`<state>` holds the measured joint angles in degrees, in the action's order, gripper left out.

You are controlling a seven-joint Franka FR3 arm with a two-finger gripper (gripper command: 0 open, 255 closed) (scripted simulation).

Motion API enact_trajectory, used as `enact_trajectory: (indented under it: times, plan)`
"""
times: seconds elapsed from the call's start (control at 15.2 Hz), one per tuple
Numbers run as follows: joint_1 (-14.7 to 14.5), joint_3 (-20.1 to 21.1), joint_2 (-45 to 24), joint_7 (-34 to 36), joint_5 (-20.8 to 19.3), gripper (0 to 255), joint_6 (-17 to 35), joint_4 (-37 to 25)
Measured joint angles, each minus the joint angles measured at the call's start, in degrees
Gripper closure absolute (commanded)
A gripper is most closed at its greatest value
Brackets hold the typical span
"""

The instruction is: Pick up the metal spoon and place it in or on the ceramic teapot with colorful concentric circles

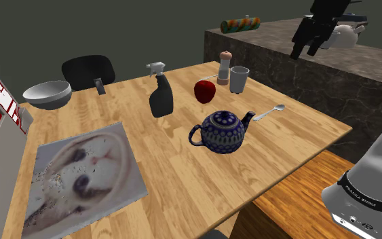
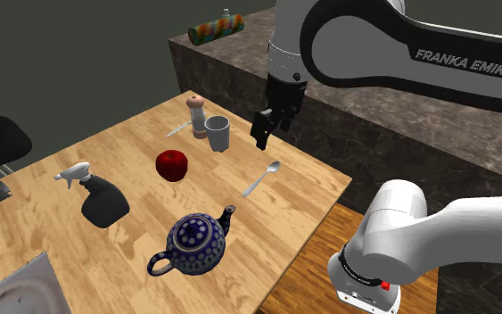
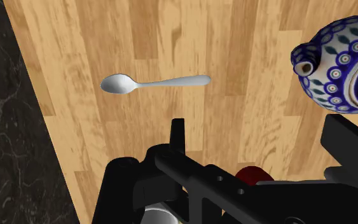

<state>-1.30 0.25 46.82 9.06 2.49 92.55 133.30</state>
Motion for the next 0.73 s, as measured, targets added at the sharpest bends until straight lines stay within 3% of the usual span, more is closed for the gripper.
enact_trajectory:
  times: [0.73]
  plan:
    - [2.7,-6.6,-8.5,-6.4,-3.6,0,9.7,7.2]
